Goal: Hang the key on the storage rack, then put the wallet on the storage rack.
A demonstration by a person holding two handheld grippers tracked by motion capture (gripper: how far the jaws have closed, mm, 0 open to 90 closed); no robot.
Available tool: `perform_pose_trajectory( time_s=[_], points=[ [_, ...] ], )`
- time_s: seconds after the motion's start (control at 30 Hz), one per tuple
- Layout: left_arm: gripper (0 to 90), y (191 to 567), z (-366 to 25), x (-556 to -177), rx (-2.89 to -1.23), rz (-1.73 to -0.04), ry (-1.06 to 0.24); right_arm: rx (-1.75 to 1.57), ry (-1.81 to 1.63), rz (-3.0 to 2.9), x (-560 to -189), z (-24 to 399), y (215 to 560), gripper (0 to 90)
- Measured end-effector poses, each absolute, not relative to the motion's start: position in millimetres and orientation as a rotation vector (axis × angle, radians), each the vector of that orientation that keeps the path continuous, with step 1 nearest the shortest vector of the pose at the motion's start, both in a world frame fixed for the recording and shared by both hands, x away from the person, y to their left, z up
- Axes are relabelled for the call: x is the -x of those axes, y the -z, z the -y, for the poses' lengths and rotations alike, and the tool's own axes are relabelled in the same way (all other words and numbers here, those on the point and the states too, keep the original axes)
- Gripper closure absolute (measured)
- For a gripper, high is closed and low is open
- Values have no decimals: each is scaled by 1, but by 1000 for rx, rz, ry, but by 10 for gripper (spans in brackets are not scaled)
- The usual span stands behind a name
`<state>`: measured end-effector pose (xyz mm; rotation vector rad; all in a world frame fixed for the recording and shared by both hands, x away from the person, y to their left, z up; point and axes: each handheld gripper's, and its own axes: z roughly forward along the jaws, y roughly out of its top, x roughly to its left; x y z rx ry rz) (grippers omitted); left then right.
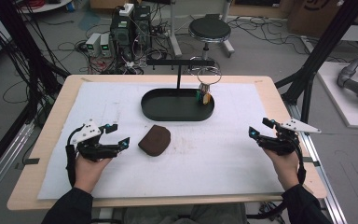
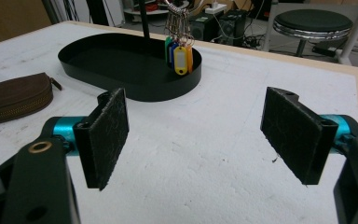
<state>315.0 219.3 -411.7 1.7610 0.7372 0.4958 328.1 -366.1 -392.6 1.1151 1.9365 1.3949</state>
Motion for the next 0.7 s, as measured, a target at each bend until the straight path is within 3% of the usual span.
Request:
perform_pose_trajectory(
  time_s=[0.7],
  points=[
    [269,412,-208,-318,-1760,-751,-452,-1114,-1335,-1911,-324,370,394,243]
  ],
)
